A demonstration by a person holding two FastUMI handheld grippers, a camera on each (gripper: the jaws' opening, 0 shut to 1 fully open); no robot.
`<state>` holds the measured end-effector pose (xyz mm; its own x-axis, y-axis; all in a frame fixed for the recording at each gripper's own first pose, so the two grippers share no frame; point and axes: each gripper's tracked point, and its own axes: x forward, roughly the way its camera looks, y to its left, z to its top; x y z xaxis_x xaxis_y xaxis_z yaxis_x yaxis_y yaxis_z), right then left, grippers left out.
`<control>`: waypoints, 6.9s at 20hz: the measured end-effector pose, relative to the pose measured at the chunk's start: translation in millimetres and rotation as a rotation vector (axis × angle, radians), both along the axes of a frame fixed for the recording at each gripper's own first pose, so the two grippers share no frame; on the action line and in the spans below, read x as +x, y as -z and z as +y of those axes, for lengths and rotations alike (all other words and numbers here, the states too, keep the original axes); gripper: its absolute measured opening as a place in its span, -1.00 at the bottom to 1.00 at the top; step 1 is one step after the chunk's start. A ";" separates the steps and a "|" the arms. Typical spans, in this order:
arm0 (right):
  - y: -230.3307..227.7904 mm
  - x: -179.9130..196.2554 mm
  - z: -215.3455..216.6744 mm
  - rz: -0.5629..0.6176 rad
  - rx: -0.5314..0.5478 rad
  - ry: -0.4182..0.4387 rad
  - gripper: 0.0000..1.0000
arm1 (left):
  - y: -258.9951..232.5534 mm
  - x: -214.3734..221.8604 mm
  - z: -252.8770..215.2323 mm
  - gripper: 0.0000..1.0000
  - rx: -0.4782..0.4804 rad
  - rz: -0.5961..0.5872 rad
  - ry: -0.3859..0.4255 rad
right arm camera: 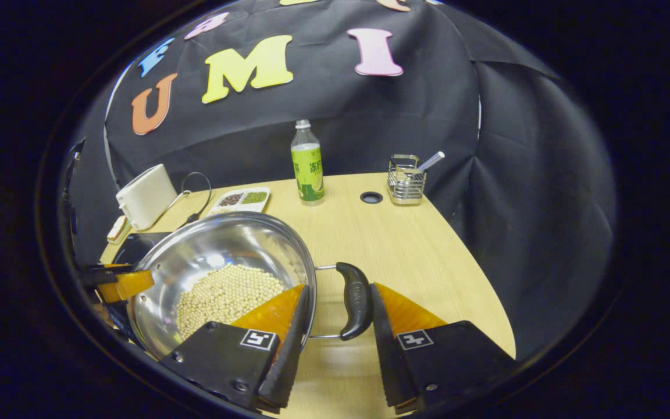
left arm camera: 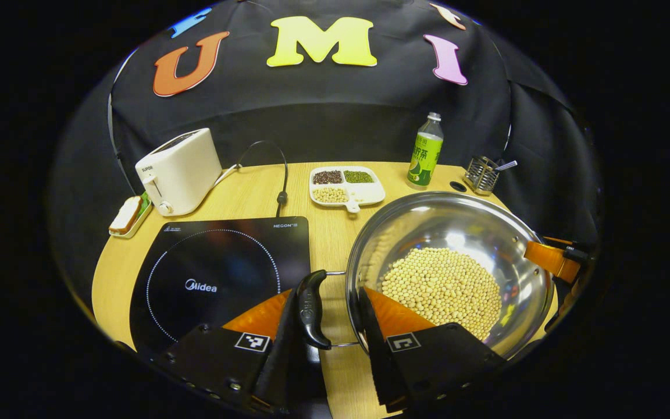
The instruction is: First push the handle of the pot to place it horizontally, then grasp the pot with both hands and set it on the induction cooktop.
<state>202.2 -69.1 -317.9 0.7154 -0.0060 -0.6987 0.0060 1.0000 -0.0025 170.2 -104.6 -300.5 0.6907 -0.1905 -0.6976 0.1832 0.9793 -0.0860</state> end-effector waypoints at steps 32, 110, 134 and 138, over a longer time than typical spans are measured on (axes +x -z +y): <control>-154.9 -11.1 237.4 -0.063 0.093 -0.183 0.22 | -181.8 -22.0 230.6 0.15 0.028 -0.204 -0.194; -200.1 -125.8 66.7 -0.642 0.081 -0.053 0.90 | -248.2 -103.2 139.6 0.91 0.042 -0.725 -0.173; -305.4 -217.3 6.7 -0.907 -0.019 0.003 0.86 | -311.3 -195.8 80.5 0.92 -0.002 -0.877 -0.115; -301.4 -219.3 8.5 -0.879 -0.026 -0.004 0.87 | -305.9 -196.1 82.3 0.92 -0.022 -0.839 -0.119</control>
